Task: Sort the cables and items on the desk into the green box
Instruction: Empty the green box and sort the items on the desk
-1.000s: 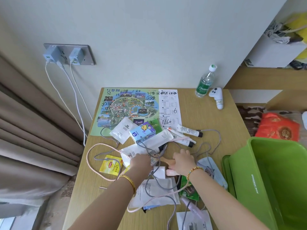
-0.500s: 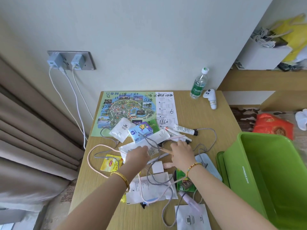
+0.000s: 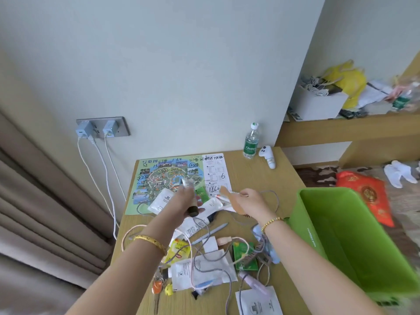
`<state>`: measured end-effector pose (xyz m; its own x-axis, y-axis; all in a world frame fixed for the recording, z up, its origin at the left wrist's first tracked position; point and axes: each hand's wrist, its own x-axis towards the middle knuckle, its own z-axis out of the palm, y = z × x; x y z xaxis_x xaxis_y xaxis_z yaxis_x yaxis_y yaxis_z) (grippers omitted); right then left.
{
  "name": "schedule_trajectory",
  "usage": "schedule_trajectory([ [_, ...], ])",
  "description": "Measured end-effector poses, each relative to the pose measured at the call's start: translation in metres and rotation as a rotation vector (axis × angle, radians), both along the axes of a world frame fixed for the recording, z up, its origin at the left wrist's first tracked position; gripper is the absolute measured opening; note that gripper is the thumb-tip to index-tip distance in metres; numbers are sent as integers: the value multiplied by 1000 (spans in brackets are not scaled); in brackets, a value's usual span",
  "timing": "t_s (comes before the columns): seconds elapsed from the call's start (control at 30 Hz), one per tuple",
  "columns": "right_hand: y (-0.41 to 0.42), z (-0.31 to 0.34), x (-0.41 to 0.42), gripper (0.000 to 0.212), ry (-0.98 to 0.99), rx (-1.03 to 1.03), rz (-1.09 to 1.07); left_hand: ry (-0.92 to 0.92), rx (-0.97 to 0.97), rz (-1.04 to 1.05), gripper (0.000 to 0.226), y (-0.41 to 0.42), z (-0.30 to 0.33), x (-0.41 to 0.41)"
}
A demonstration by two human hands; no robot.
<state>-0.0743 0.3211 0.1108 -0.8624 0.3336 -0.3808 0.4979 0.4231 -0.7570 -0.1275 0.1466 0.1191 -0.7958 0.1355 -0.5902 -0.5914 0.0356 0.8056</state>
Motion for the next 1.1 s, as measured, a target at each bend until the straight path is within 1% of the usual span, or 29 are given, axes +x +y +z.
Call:
schedule_trajectory([
  [0.03,6,6,6,47,52,-66,-79,6,51,-37,32,11,7,4],
  [0.07,14,10,12,48,102,-109,-156,28,70,-96,43,24,13,10],
  [0.1,25,13,20,42,152,-124,-227,62,64,-164,50,38,18,16],
  [0.13,37,17,29,33,202,-125,-287,107,35,-230,51,55,24,24],
  [0.2,65,21,50,18,327,-139,-417,220,-52,-329,36,92,33,39],
  [0.27,98,22,77,13,436,-111,-546,311,-90,-417,22,131,34,56],
  [0.3,115,21,92,12,448,-83,-585,327,-88,-479,17,150,33,65],
  [0.37,144,17,120,13,372,-27,-585,300,-63,-607,16,184,28,85],
  [0.43,167,6,145,14,197,13,-556,213,-49,-712,22,215,20,104],
  [0.5,182,-9,162,27,12,23,-510,154,-79,-799,32,243,7,120],
  [0.57,192,-24,172,34,-77,36,-454,149,-135,-884,38,265,-6,131],
  [0.63,200,-38,177,33,-135,72,-391,195,-228,-981,42,282,-19,137],
  [0.77,209,-55,178,17,-288,203,-208,384,-530,-1125,44,301,-33,137],
  [0.87,211,-62,171,14,-347,291,-122,472,-676,-1210,46,306,-40,137],
  [0.9,211,-63,169,13,-351,307,-113,500,-706,-1201,43,306,-42,138],
  [1.0,214,-69,164,20,-372,337,-94,600,-750,-1182,32,302,-47,138],
  [1.1,214,-73,162,24,-399,348,-72,671,-731,-1186,37,298,-46,133],
])
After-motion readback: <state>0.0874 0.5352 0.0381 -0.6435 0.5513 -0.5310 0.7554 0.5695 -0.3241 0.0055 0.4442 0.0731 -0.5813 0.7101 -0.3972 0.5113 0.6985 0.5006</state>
